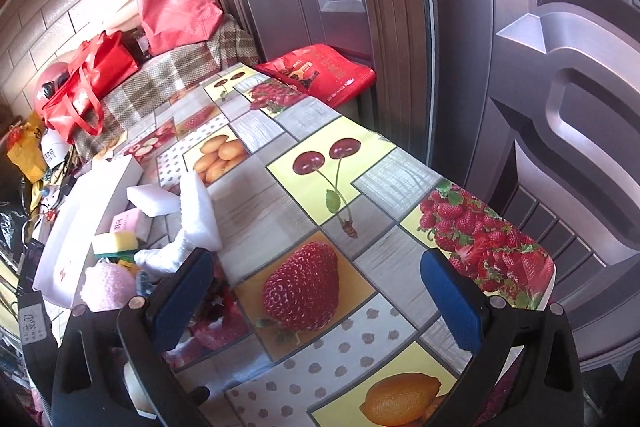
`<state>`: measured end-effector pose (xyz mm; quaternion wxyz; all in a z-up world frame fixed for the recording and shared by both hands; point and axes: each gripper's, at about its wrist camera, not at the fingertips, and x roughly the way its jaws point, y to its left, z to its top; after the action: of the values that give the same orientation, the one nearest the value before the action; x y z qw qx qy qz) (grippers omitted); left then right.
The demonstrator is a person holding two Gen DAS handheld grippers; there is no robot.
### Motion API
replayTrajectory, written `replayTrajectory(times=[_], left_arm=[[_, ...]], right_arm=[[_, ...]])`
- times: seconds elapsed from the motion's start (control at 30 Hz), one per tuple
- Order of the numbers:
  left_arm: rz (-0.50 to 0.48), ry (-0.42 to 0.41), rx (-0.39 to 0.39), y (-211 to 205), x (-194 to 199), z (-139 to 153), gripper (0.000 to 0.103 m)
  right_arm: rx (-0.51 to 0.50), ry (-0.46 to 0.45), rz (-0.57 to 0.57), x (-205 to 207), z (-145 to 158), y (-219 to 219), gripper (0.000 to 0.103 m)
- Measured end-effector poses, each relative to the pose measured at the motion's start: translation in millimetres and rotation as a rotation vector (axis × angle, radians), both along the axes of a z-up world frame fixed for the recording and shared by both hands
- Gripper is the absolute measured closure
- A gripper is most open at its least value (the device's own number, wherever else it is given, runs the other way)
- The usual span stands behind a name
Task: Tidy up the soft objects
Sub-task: 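Grasp the yellow foam pad with the right tool while the left tool approaches the red plush ball, then grasp the red plush ball with the left tool while the right tool lifts the foam pad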
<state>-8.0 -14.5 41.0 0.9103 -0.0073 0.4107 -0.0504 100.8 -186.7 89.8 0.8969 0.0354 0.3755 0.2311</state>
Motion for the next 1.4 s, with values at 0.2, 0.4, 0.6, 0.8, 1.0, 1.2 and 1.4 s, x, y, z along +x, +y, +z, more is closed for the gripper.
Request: replayTrajectory(times=[0.2,0.4,0.6,0.8,1.0,1.2,1.4], left_arm=[[0.142,-0.228,-0.118,45,-39,99,0.0],[0.444,-0.285,-0.13,122,-95,116,0.0],[0.471,-0.106,-0.092,132,-123,75,0.0],[0.389,0.071,-0.108,108,-103,20,0.0],[0.366,0.121,-0.151,102,-92,2,0.0],[0.343,0.141,-0.137,95,-64,-9,0.0],[0.313,0.169,-0.125,90,-38,-20,0.001]], right_arm=[[0.047,-0.086,0.039,5,37,3,0.0],[0.118,-0.118,0.159,7,35,19,0.0],[-0.035,-0.034,0.533,-27,5,70,0.0],[-0.186,-0.014,0.886,-91,-45,116,0.001],[-0.325,-0.073,0.991,-124,-76,144,0.007],[-0.402,-0.071,0.977,-118,-81,136,0.042],[-0.343,-0.032,0.818,-86,-64,105,0.043]])
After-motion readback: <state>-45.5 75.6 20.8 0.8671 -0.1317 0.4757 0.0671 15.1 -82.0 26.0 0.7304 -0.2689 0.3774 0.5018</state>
